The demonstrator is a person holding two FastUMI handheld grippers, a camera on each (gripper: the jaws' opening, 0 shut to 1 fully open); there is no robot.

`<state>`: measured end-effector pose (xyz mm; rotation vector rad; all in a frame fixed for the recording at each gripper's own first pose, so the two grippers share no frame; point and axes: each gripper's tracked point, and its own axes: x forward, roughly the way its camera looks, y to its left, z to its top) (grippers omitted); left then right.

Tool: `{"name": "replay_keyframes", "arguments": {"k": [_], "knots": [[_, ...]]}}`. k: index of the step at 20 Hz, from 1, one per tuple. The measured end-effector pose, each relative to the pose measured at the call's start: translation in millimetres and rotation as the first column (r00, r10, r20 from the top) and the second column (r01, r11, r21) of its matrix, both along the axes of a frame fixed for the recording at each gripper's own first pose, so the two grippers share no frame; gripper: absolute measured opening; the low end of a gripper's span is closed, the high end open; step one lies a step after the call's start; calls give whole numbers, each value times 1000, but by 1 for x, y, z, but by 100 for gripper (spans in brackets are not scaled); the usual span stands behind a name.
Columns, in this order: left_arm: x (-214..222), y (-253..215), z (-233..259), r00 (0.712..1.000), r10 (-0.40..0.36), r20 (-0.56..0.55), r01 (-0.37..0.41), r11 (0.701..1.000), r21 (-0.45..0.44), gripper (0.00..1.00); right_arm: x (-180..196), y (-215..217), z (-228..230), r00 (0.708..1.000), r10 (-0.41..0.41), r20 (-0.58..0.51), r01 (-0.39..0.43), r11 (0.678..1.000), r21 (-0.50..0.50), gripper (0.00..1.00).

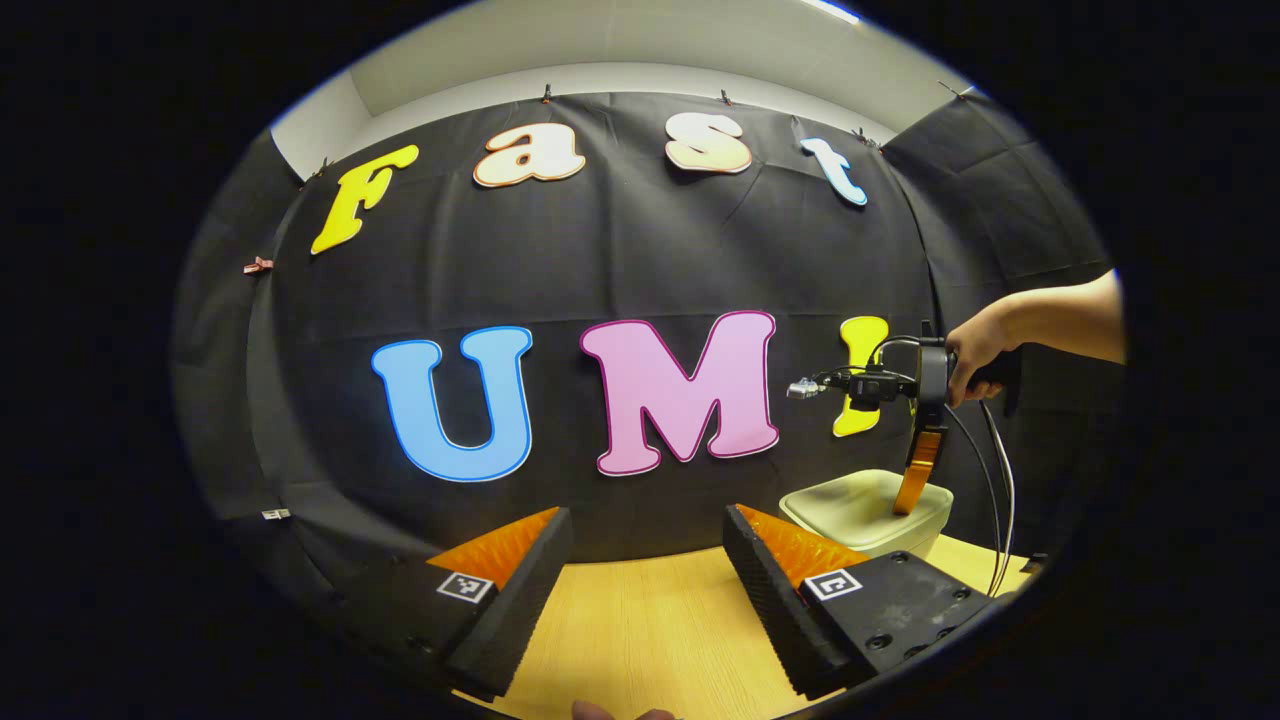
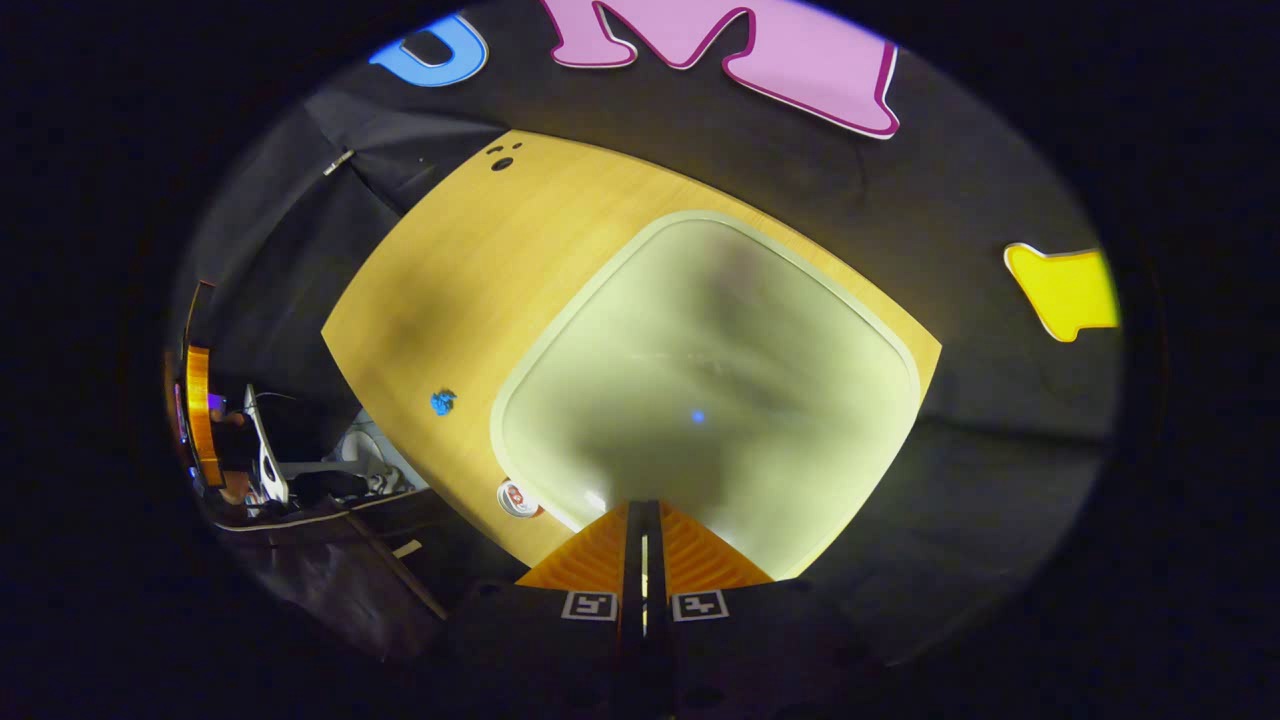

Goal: Press the lid of the desktop garbage bin to open it, pick up the crumpled paper on the desktop and throw it into the bin, then pick up the pop can on the desktop and drop it into the bin, and finally close the garbage bin lid.

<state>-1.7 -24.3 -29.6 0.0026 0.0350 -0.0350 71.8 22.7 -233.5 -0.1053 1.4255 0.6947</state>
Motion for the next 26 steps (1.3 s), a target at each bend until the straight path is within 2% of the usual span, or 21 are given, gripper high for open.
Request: {"name": "replay_keyframes", "arguments": {"k": [5, 12, 13, 14, 18, 19, 20, 23, 26], "knots": [[0, 2, 2, 1000, 8, 4, -8, 1000, 4, 97, 1, 2, -4, 1000, 30, 8, -30, 998, -59, 6], [-1, 1, 8, 1000, 1, 22, -1, 1000, 9, 97, -5, -2, 11, 995, 82, 53, -80, 996, -43, 6], [0, -1, 9, 1000, -5, 25, 4, 1000, 9, 97, -5, -3, 13, 995, 85, 59, -82, 996, -45, 2], [-1, -4, 10, 1000, -10, 29, 10, 1000, 10, 97, -6, -3, 15, 994, 82, 67, -79, 996, -44, 6], [-3, -10, 12, 999, -27, 33, 26, 1000, 11, 97, -5, -5, 31, 990, 45, 135, -44, 999, -10, 5], [-3, -11, 12, 999, -28, 33, 27, 1000, 11, 97, -2, -7, 39, 986, 29, 167, -30, 1000, 1, 2], [-3, -11, 12, 999, -29, 32, 29, 1000, 11, 97, -1, -9, 44, 979, 12, 203, -14, 1000, 13, 5], [-4, -12, 11, 999, -32, 27, 31, 999, 12, 97, 1, -16, 66, 954, -42, 296, 27, 998, 55, 6], [-3, -13, 8, 999, -36, 22, 36, 999, 13, 97, -6, -25, 73, 930, -57, 363, 44, 998, 46, 6]]}}
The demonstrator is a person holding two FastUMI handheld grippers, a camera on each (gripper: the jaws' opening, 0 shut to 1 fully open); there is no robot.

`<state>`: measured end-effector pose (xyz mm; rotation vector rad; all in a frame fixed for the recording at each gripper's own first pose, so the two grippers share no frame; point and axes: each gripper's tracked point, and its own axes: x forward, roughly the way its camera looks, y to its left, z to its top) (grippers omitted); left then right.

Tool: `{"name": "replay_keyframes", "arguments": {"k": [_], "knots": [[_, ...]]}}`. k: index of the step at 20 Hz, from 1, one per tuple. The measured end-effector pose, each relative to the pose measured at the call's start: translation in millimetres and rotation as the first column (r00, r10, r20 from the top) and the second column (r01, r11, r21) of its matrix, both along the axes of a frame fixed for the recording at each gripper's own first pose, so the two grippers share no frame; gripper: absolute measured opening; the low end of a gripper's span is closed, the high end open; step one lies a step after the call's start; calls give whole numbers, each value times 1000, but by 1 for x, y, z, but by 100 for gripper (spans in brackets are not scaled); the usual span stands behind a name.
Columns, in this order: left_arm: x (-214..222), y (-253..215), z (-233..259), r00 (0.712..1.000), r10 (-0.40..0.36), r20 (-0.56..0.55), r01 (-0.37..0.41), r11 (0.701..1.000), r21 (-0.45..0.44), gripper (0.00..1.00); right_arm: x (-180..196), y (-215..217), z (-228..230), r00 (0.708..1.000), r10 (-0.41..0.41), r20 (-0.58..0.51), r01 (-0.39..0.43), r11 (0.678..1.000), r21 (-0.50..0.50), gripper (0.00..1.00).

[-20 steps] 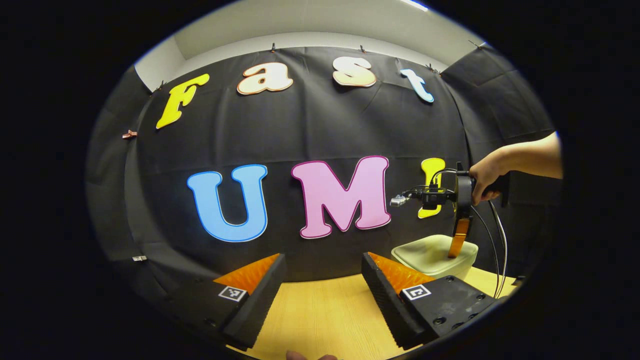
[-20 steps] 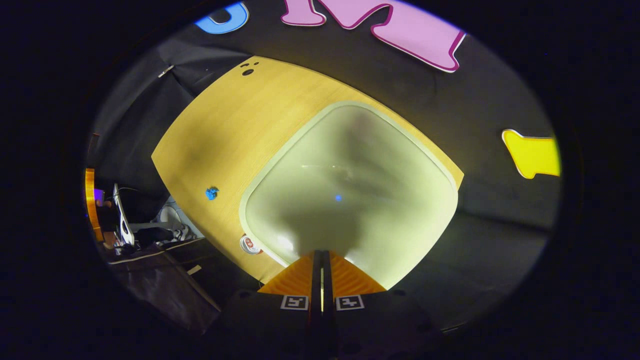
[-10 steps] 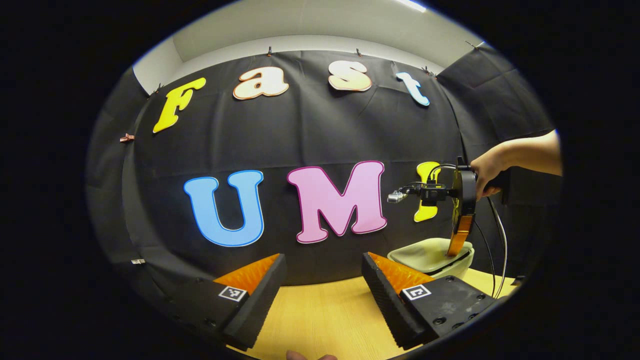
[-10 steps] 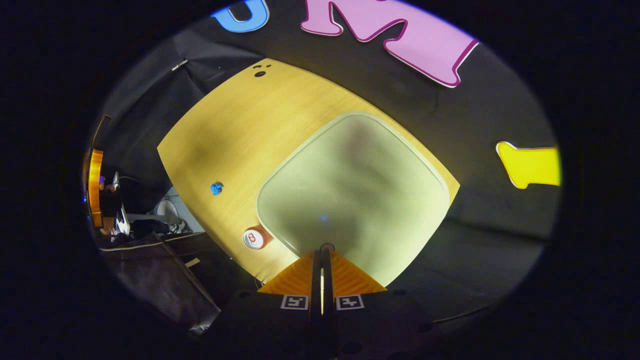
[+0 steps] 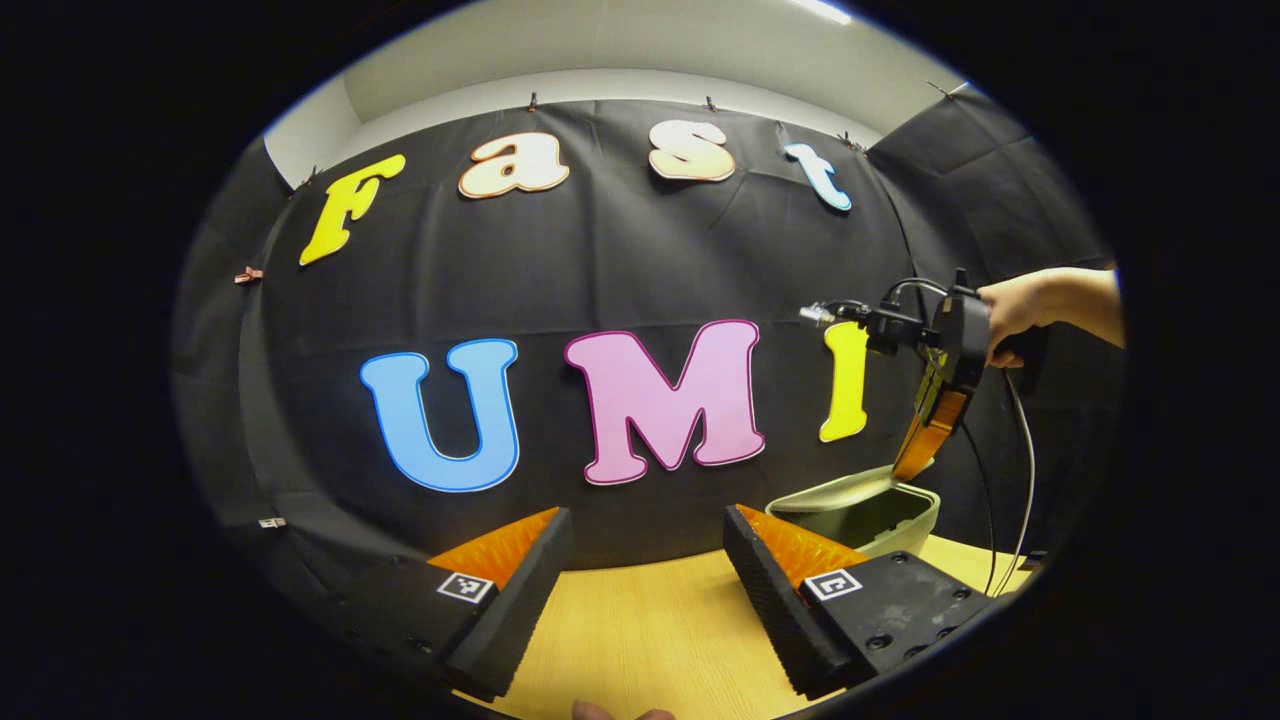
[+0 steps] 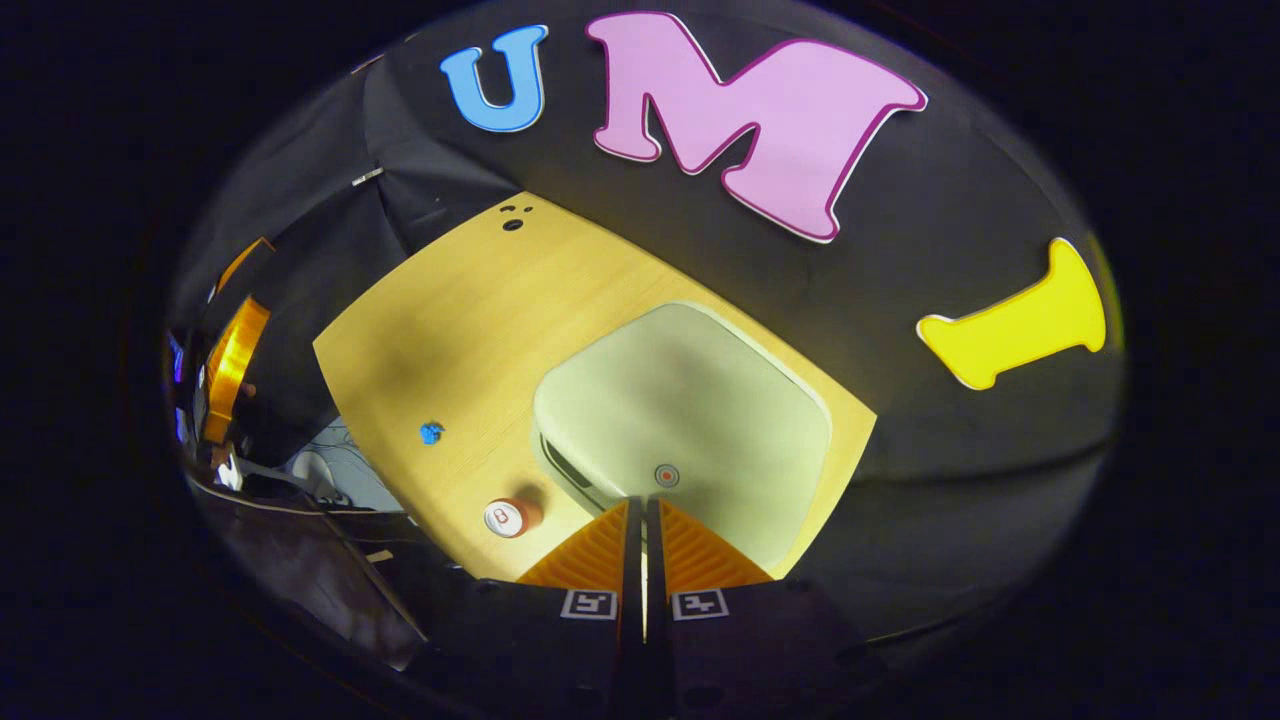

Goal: Press the lid of the desktop garbage bin to open it, pick up the crumpled paper on the desktop and throw it into the bin, then pick up the pop can on the desktop and drop it into the bin, and finally close the garbage bin lid.

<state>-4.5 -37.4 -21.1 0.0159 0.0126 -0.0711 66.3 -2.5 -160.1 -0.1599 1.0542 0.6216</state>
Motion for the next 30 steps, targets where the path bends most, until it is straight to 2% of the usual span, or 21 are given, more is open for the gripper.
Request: {"name": "replay_keyframes", "arguments": {"k": [2, 7, 13, 16, 21, 22, 23, 25, 26, 30], "knots": [[1, 0, -2, 1000, 0, -3, 0, 1000, 5, 97, 1, -4, 9, 997, -39, 64, 38, 999, 15, 6], [3, 4, -4, 1000, 5, -4, -5, 1000, 8, 97, 0, -2, 42, 965, -169, 202, 138, 978, 158, 5], [2, 20, -18, 999, 35, -39, -37, 998, -43, 97, -4, 2, 67, 888, -301, 347, 201, 934, 296, 6], [-1, 22, -36, 997, 24, -75, -27, 999, -36, 97, -16, 3, 64, 862, -309, 401, 201, 936, 290, 20], [-15, 23, -93, 979, -26, -204, 16, 999, -52, 97, -34, 27, 70, 829, -324, 455, 171, 922, 346, 33], [-18, 23, -107, 972, -37, -232, 24, 998, -59, 97, -38, 29, 71, 820, -336, 463, 174, 918, 357, 46], [-21, 23, -119, 965, -50, -259, 34, 997, -64, 97, -40, 33, 73, 814, -344, 469, 169, 911, 375, 51], [-26, 23, -147, 946, -61, -319, 44, 997, -60, 97, -45, 41, 79, 802, -357, 478, 153, 897, 414, 56], [-29, 22, -161, 937, -66, -344, 49, 997, -56, 97, -49, 44, 83, 801, -363, 476, 146, 890, 432, 63], [-42, 15, -211, 891, -99, -443, 88, 995, -46, 98, -57, 52, 89, 792, -407, 456, 148, 852, 503, 80]]}}
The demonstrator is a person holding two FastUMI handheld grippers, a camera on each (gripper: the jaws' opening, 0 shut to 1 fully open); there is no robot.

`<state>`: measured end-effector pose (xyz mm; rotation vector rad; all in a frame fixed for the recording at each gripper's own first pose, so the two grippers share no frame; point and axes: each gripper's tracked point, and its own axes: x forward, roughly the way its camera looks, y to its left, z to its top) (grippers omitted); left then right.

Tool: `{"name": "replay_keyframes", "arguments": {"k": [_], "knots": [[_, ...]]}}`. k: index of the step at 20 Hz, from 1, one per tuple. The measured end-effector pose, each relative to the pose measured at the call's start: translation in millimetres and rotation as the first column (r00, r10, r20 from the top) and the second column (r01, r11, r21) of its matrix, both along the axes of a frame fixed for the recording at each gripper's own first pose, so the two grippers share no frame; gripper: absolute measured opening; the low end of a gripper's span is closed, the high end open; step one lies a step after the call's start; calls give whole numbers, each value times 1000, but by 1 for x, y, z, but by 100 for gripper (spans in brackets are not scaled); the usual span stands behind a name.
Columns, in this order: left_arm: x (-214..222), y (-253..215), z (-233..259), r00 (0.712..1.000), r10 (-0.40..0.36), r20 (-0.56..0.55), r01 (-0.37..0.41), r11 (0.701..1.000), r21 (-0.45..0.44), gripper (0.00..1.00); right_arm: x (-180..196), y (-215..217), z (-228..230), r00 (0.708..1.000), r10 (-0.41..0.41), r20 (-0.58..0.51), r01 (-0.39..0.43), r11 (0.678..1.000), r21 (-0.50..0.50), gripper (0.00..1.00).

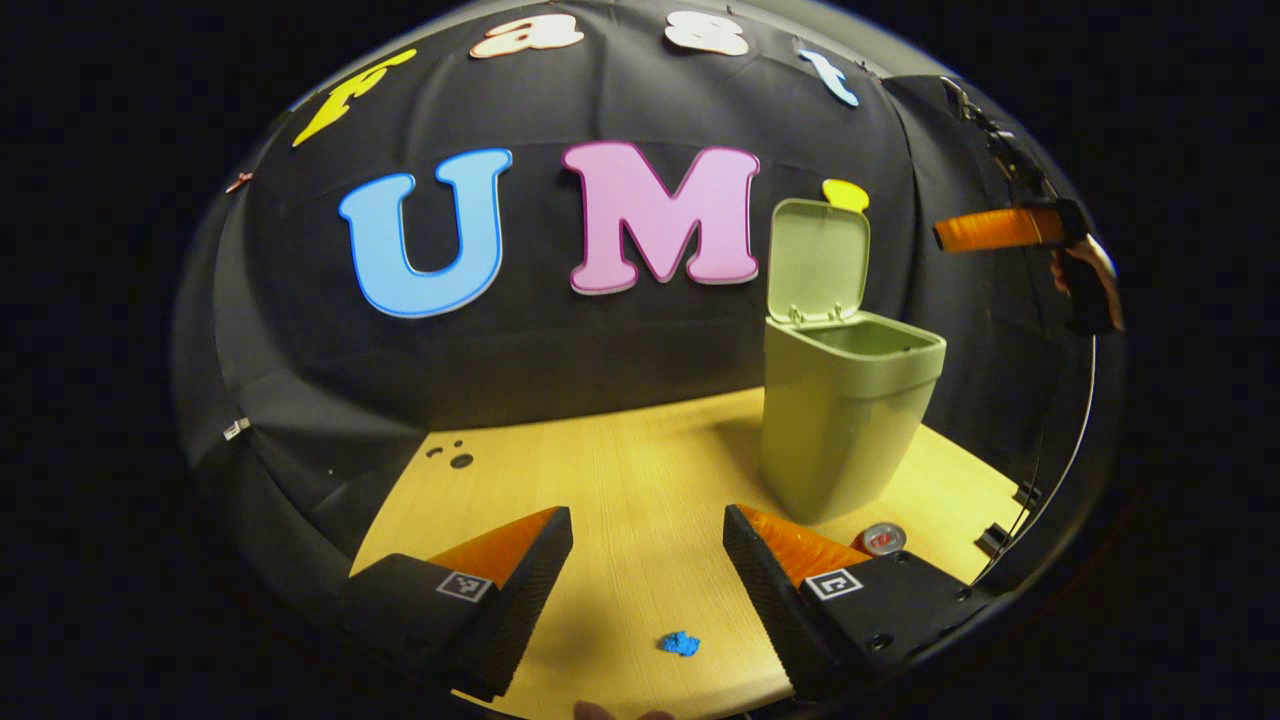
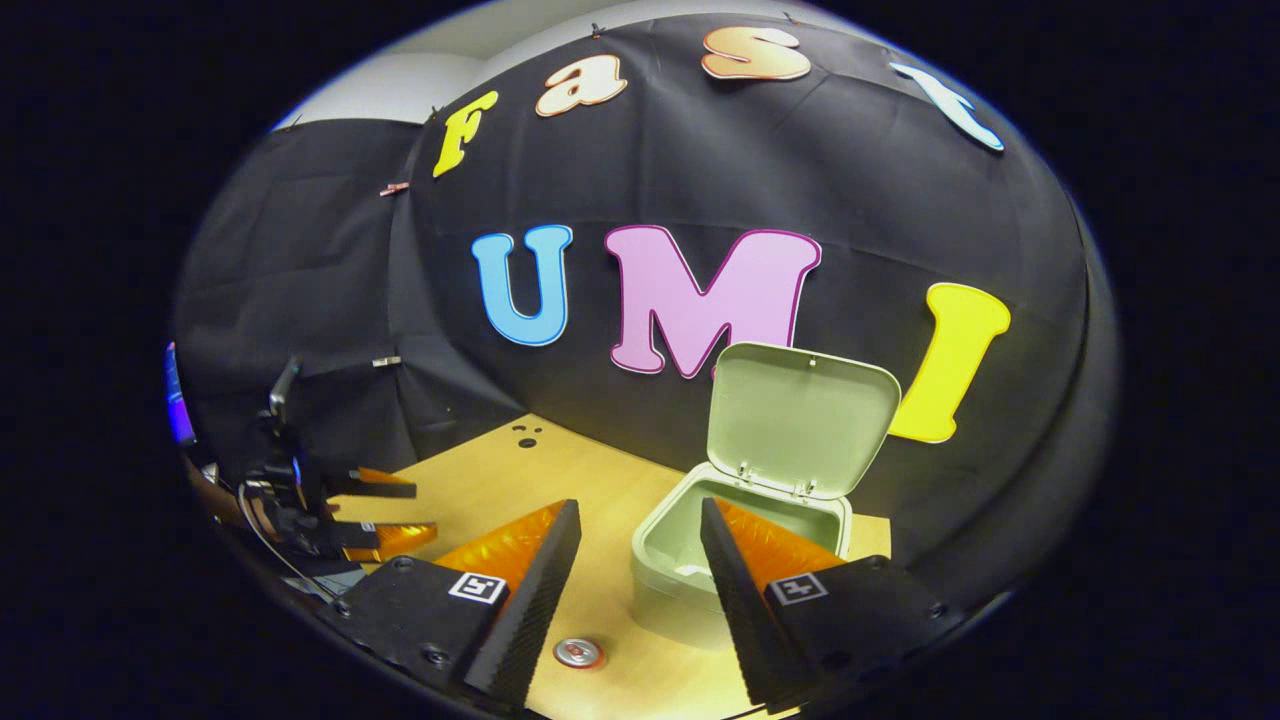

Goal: Press the lid of the desktop garbage bin to open it, pick up the crumpled paper on the desktop and throw it into the bin, then pick up the pop can on the desktop and drop it into the bin, and finally close the garbage bin lid.

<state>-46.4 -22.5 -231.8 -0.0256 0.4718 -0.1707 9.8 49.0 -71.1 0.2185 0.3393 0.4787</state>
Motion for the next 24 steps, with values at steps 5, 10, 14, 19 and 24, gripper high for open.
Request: {"name": "replay_keyframes", "arguments": {"k": [5, 10, 14, 19, 24], "knots": [[-22, -12, -73, 983, -54, -178, 50, 998, -26, 97, -9, -3, 7, 1000, -26, 11, 25, 999, 46, 87], [-44, -15, -141, 948, -64, -312, 63, 998, -13, 96, -18, -9, 6, 998, -54, 18, 54, 998, 45, 88], [-50, -19, -174, 926, -62, -372, 64, 998, -7, 95, -27, -17, 0, 997, -82, -8, 82, 995, 48, 88], [-48, -25, -203, 903, -72, -424, 81, 997, 2, 88, -37, -29, -9, 992, -119, -49, 121, 992, 39, 88], [-45, -29, -218, 886, -96, -453, 111, 994, 7, 80, -44, -41, -14, 985, -154, -75, 157, 987, 37, 88]]}}
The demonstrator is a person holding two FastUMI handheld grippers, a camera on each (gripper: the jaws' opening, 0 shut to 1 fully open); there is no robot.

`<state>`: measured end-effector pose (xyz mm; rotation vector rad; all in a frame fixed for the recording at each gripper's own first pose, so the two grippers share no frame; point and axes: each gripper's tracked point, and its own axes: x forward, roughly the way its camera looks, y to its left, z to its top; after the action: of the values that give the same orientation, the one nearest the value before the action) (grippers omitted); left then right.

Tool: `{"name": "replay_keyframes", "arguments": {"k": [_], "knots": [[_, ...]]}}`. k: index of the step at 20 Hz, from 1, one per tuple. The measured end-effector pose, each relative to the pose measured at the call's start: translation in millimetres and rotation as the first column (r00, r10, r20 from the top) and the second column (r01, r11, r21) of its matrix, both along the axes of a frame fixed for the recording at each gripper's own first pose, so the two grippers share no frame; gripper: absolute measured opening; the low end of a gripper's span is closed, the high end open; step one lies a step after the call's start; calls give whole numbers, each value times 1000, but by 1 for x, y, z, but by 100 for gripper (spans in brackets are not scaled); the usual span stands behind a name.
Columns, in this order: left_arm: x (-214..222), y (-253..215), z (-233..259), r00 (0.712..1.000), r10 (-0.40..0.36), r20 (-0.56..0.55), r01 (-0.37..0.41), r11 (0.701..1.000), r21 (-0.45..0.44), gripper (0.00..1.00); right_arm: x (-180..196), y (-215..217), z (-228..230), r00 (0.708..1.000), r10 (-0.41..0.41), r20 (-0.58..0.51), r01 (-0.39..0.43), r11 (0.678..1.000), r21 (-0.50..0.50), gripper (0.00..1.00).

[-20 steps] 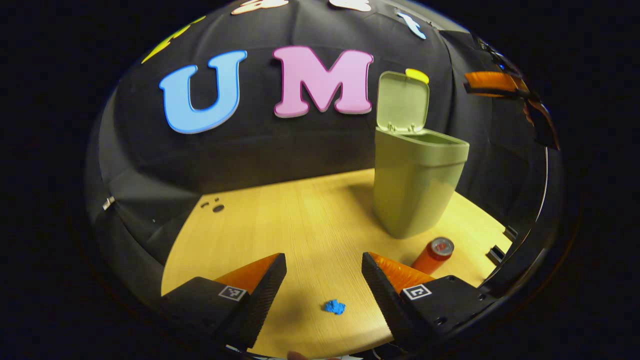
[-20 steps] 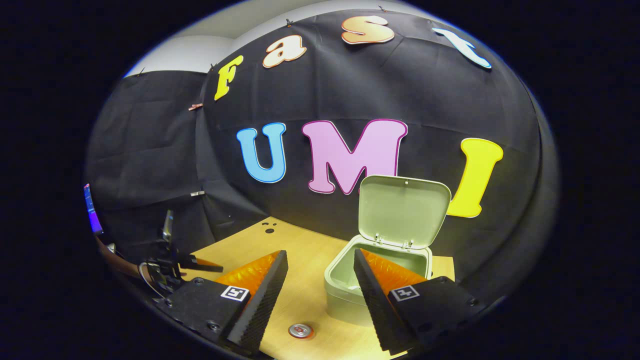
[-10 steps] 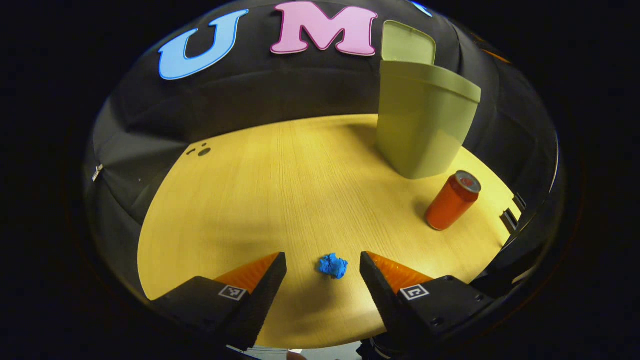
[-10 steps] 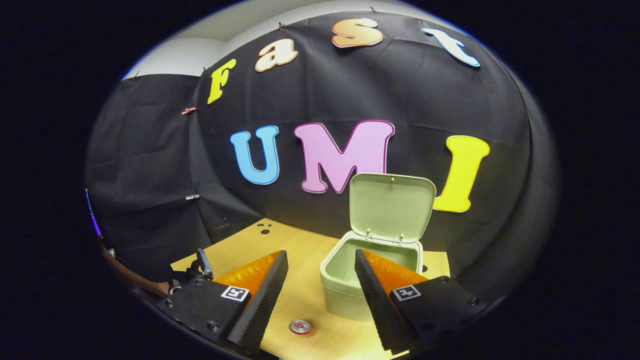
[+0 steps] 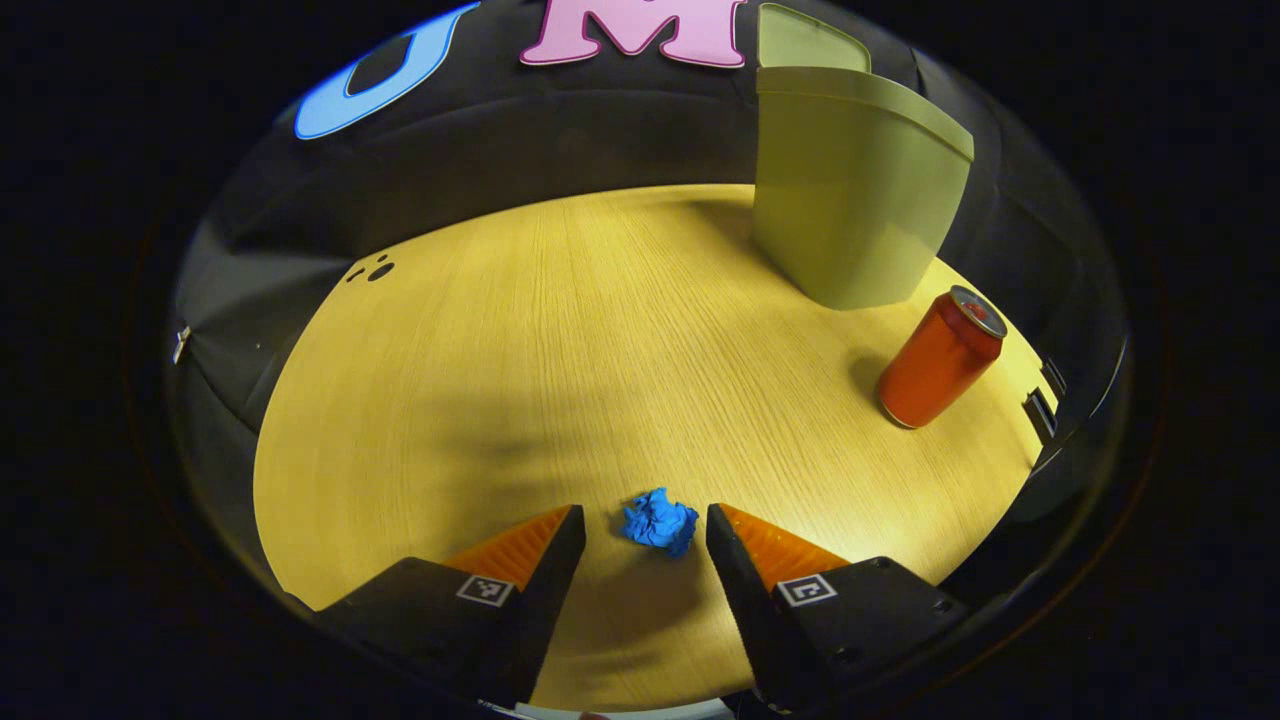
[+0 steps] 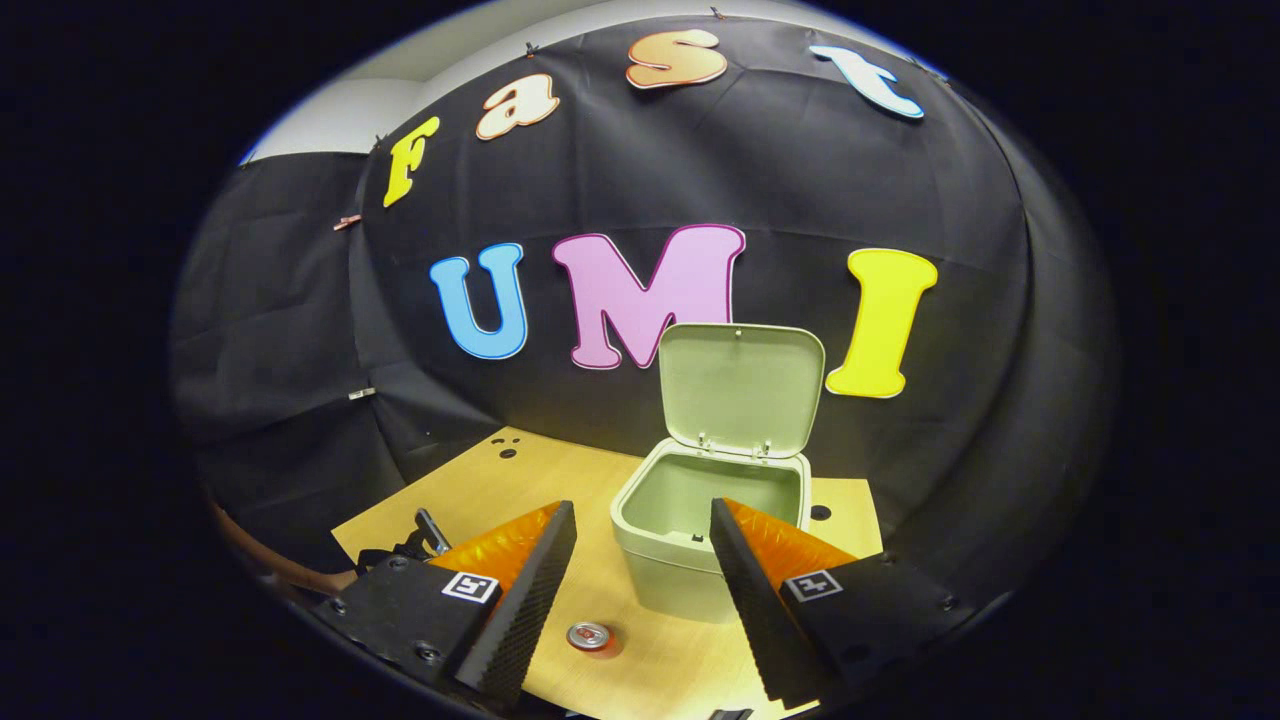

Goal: Press the lid of the desktop garbage bin to open it, pick up the crumpled paper on the desktop and throw it into the bin, then pick up the pop can on the desktop and drop it into the bin, and finally close the garbage bin lid.

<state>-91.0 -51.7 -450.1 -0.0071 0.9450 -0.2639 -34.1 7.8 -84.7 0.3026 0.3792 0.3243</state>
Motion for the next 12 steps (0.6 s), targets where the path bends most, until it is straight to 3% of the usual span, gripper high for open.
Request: {"name": "replay_keyframes", "arguments": {"k": [3, 5, 6, 12], "knots": [[1, -6, -3, 1000, -16, -16, 16, 1000, -24, 69, -2, -4, -3, 1000, -7, -12, 7, 1000, 3, 88], [2, -6, -4, 999, -25, -21, 25, 999, -20, 54, -3, -3, -5, 1000, -8, -16, 8, 1000, 3, 88], [4, -7, -4, 999, -29, -17, 28, 999, -17, 41, -3, -3, -6, 1000, -8, -17, 9, 1000, 2, 88], [12, -2, 18, 999, -30, 37, 30, 999, -15, 37, -3, 1, -7, 1000, 1, -11, -1, 1000, -3, 88]]}}
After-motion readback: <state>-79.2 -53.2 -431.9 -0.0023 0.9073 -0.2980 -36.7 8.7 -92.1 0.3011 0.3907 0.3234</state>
